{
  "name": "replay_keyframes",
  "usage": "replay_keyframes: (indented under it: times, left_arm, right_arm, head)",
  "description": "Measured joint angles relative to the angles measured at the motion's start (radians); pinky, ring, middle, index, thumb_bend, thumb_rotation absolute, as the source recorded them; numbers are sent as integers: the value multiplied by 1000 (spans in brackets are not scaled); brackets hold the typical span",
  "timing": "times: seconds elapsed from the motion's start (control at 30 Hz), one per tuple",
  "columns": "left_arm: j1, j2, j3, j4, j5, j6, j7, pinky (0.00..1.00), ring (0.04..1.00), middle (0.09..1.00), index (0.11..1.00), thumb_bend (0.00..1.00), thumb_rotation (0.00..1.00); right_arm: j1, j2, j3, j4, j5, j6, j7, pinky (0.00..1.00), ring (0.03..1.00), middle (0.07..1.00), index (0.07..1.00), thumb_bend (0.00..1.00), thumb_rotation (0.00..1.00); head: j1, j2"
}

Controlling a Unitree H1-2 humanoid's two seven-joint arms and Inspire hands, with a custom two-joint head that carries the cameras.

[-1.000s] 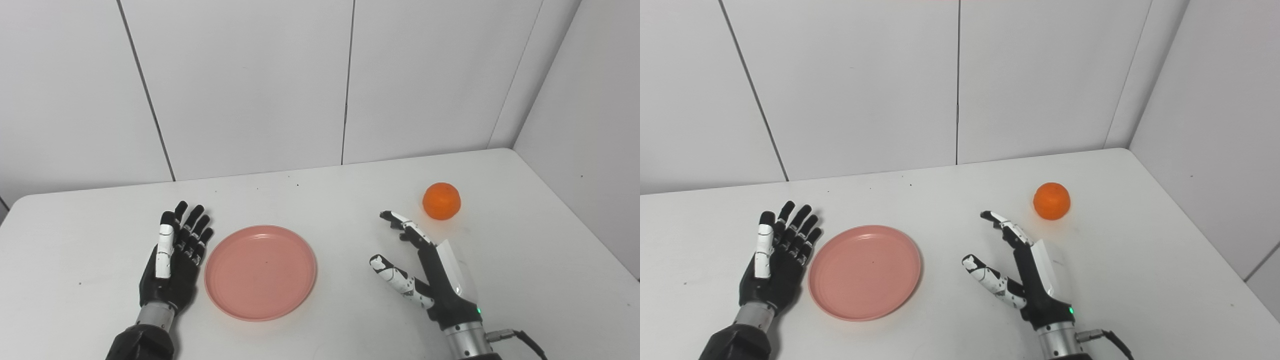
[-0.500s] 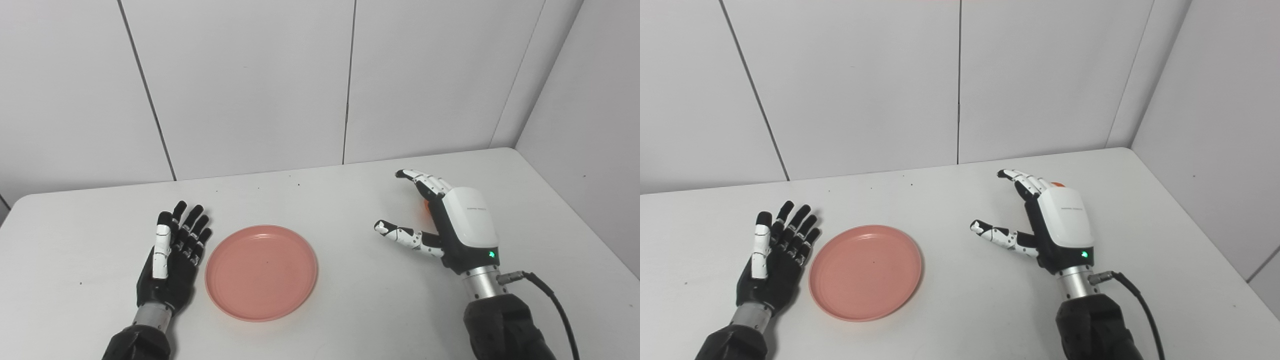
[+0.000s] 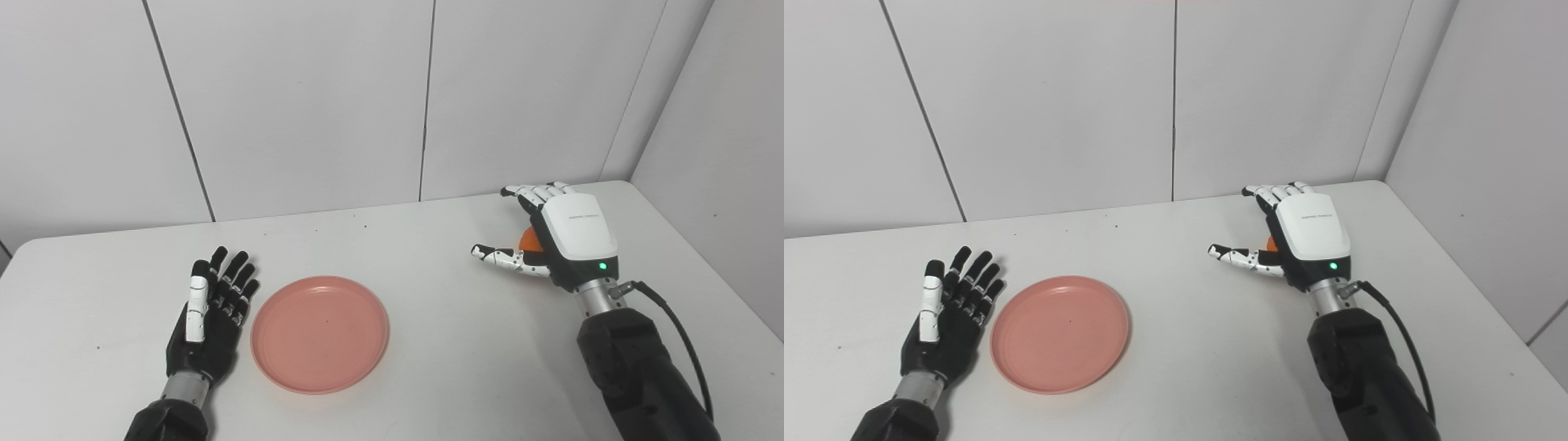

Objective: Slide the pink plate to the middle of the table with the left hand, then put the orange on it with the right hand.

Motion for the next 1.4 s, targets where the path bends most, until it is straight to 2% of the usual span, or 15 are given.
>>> replay_keyframes:
  times: [0.3, 0.5, 0.63, 0.77, 1.0, 1.13, 1.4]
  left_arm:
    - [0, 1, -1, -1, 0, 0, 0, 999, 971, 942, 1000, 764, 713]
    - [0, 1, -4, 0, -10, 0, -1, 1000, 965, 945, 1000, 767, 712]
    - [0, 1, -8, -3, -8, 1, 1, 981, 966, 945, 1000, 767, 717]
    - [2, 5, -14, -7, 1, 1, 2, 976, 964, 943, 1000, 762, 728]
    - [4, 5, -13, -10, 1, 2, 4, 999, 965, 932, 1000, 771, 713]
    - [8, 5, -13, -15, 1, 4, 4, 967, 951, 924, 1000, 793, 703]
    - [10, 5, -13, -19, 2, 4, 5, 975, 955, 919, 1000, 786, 718]
  right_arm:
    - [-74, -54, 22, 125, -13, 35, -2, 798, 738, 735, 697, 840, 948]
    - [-114, -71, 22, 216, 56, 35, -1, 771, 730, 742, 704, 841, 890]
    - [-132, -71, 8, 292, 148, 34, -7, 633, 731, 762, 702, 824, 874]
    - [-148, -83, 13, 352, 195, 34, -15, 583, 722, 767, 707, 824, 863]
    - [-174, -102, 36, 409, 248, 34, -18, 619, 741, 777, 714, 821, 839]
    - [-182, -101, 51, 442, 275, 34, -18, 626, 744, 779, 715, 802, 829]
    - [-182, -101, 87, 459, 291, 34, -26, 609, 730, 776, 718, 807, 825]
  head:
    - [-8, 3]
    - [-6, 2]
    - [-2, 5]
    - [2, 9]
    - [6, 12]
    - [9, 15]
    - [11, 20]
